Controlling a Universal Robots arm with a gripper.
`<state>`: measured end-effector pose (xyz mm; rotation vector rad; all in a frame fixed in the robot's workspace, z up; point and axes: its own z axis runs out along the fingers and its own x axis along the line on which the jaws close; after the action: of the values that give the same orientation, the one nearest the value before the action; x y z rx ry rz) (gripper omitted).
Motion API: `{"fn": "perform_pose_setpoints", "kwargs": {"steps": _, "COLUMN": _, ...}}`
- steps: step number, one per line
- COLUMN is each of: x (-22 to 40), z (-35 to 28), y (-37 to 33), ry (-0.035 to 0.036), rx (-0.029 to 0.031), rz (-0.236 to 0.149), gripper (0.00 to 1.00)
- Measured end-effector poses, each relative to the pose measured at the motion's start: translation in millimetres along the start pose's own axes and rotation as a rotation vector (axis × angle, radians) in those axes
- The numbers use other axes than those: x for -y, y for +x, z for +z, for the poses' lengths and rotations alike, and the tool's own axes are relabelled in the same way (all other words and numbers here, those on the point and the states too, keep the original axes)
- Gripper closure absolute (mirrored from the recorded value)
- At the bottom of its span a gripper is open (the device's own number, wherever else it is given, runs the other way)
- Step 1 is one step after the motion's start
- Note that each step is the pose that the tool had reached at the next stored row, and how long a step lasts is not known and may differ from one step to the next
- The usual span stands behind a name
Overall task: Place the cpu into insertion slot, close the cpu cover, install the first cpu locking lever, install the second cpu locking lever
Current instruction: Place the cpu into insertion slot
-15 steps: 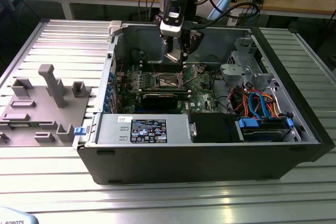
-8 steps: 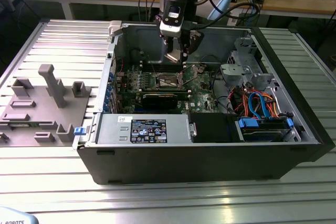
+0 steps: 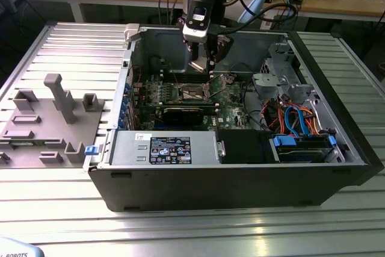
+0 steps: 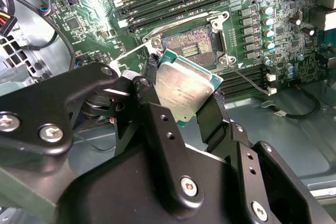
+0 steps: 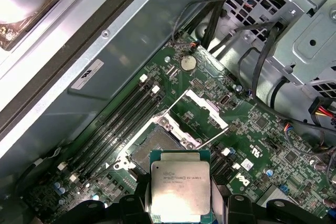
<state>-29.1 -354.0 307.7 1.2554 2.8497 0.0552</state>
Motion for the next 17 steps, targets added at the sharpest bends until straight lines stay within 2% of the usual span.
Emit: {"fn": "perform_pose_setpoints", "kwargs": {"steps": 17, "x": 0.0, "z": 0.4, "y": 0.0, "ry": 0.0002, "rx": 0.0006, "rz": 0.011, "gripper": 0.46}}
